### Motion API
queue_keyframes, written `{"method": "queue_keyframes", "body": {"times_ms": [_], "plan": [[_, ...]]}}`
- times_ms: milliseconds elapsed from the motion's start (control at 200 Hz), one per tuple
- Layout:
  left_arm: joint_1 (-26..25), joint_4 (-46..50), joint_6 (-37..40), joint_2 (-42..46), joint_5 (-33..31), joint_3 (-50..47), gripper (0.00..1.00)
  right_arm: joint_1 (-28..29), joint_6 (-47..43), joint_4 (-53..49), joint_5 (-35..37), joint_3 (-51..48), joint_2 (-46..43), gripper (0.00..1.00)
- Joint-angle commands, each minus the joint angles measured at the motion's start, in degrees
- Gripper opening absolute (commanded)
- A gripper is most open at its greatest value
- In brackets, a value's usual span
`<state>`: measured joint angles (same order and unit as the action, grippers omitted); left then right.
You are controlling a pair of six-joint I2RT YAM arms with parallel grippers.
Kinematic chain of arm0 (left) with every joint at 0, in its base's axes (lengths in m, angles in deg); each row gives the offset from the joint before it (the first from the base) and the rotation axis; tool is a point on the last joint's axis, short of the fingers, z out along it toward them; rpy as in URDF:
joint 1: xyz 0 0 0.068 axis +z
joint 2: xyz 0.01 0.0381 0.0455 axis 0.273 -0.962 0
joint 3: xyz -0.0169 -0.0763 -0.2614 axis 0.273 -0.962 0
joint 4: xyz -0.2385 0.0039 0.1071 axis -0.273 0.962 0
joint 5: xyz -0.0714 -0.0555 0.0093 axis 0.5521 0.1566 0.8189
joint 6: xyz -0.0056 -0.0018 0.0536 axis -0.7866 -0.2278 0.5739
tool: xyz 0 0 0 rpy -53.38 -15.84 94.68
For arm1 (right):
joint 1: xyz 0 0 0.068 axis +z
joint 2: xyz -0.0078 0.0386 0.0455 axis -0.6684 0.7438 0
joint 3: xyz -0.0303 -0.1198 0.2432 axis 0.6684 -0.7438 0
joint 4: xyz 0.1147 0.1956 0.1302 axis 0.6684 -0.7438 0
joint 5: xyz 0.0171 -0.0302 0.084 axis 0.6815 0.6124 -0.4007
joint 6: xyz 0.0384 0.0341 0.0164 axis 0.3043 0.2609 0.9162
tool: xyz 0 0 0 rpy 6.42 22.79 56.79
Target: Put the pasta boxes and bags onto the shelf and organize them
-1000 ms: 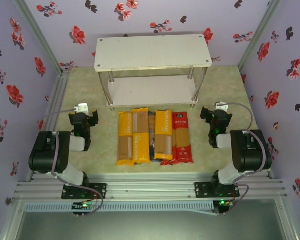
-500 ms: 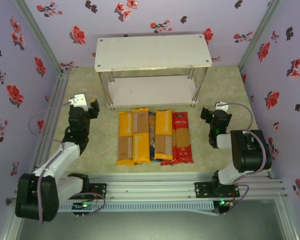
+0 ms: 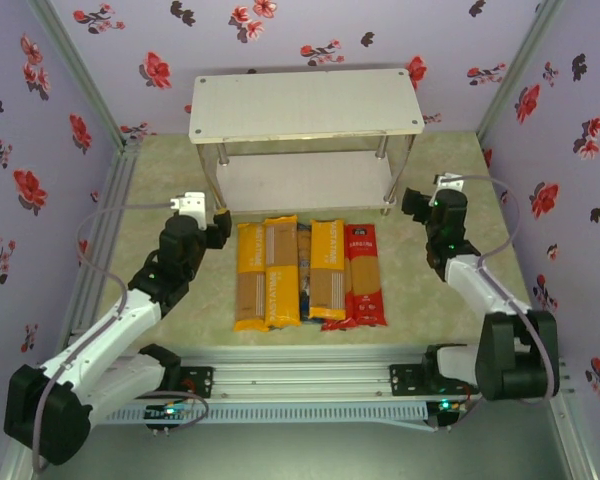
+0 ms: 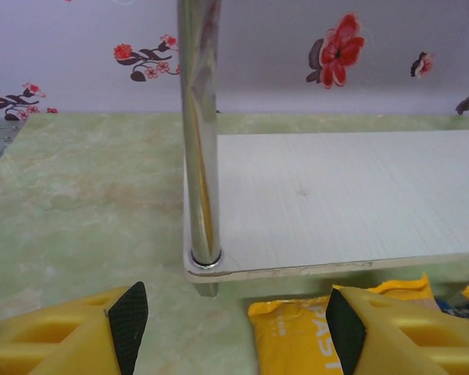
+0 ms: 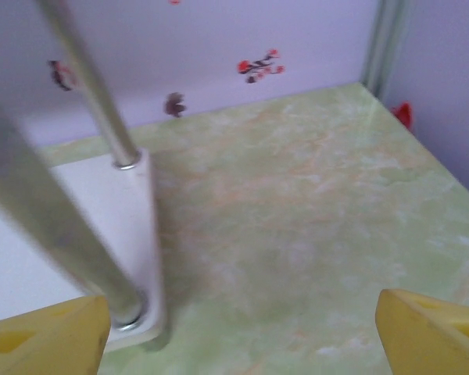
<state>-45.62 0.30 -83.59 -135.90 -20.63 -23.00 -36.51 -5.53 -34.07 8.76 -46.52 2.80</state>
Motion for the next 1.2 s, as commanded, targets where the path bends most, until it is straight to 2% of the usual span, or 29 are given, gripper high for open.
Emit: {"method": "queue_keyframes", "body": {"times_ms": [0,245,480,650,815,980,1195], "plan": [[-1.95,7.09,-1.98,1.39,-1.04,3.16,0.65,5.25,0.91,-14.27,0.38,2.31,-4.77,0.89],[-4.9,10.96,-6.8,2.28,0.14,1.59,0.65,17.77,5.8,-37.77,4.03,6.56,-16.41,0.89],[-8.62,14.38,-11.13,-3.48,0.02,1.4,0.6,29.36,17.93,-51.27,3.27,7.95,-22.03,0.85],[-12.67,17.29,-14.86,-7.82,-1.5,2.25,0.59,39.79,25.61,-53.15,6.34,7.24,-19.51,0.84],[-14.0,19.73,-19.74,-7.53,-1.25,1.08,0.6,47.75,29.9,-52.25,7.56,8.87,-11.95,0.83],[-14.14,21.13,-22.8,-4.16,-0.41,-1.14,0.6,51.1,32.81,-51.42,7.09,10.84,-3.89,0.82],[-14.18,21.38,-23.58,-2.62,0.09,-2.61,0.6,51.33,36.2,-48.85,5.11,11.32,1.6,0.82]]}}
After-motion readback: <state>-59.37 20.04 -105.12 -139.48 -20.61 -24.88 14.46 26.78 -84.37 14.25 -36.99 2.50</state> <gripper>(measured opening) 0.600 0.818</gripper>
